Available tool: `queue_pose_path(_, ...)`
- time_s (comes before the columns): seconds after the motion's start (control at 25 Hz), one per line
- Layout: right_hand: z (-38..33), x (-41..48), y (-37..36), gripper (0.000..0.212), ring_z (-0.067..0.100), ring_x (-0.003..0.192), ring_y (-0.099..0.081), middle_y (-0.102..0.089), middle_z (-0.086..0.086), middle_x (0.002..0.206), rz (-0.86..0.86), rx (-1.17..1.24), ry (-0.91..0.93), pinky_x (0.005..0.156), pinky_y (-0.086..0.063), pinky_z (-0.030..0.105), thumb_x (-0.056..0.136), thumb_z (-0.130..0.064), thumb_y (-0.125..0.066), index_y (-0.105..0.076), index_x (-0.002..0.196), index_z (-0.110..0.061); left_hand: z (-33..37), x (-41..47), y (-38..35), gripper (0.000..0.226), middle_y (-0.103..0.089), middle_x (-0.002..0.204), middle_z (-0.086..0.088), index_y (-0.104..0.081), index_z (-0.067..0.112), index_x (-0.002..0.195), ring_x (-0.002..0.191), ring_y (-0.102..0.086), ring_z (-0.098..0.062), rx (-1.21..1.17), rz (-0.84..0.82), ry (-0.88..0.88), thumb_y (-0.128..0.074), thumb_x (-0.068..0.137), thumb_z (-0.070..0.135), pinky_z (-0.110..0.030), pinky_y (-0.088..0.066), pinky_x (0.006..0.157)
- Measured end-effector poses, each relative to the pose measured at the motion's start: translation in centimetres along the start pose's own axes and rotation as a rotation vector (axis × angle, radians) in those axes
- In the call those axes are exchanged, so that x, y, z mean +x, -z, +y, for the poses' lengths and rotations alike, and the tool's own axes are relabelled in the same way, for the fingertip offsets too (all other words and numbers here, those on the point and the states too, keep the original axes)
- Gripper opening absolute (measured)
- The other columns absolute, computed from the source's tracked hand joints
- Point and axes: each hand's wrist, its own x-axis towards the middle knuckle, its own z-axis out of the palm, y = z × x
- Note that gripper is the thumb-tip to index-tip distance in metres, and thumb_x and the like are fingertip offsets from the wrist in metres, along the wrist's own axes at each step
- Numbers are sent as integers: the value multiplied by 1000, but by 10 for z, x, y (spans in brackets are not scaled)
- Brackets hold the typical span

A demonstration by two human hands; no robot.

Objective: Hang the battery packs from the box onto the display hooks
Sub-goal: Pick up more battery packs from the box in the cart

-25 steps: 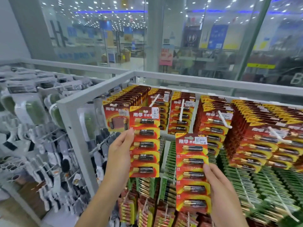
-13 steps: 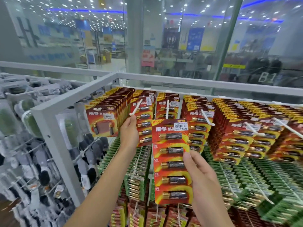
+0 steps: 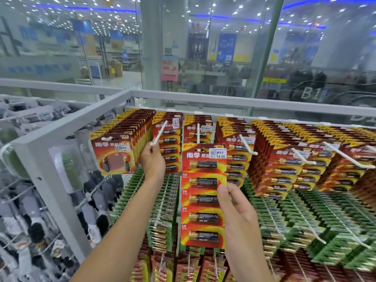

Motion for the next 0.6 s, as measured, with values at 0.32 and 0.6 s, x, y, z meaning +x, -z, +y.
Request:
queue_pose_path(0.32, 1, 4, 5, 16, -18, 66, -64, -70, -34, 72, 3, -26, 7, 69, -48, 20, 101, -35, -53, -66, 91, -37, -2, -8, 4, 27, -45, 75, -3, -54, 39, 90, 63, -38, -15, 30, -24, -89, -39, 112, 38, -30, -30, 55)
queue_pose_path(0.6, 6, 9, -4, 24, 9, 92, -75, -79, -12, 98, -3, -39, 15, 83, -63, 37, 98, -41, -54, -74, 105, -32, -5, -7, 4, 18, -50, 82, 11, -57, 31, 117, 66, -40, -1, 3, -28, -57, -41, 112, 36, -18, -30, 59)
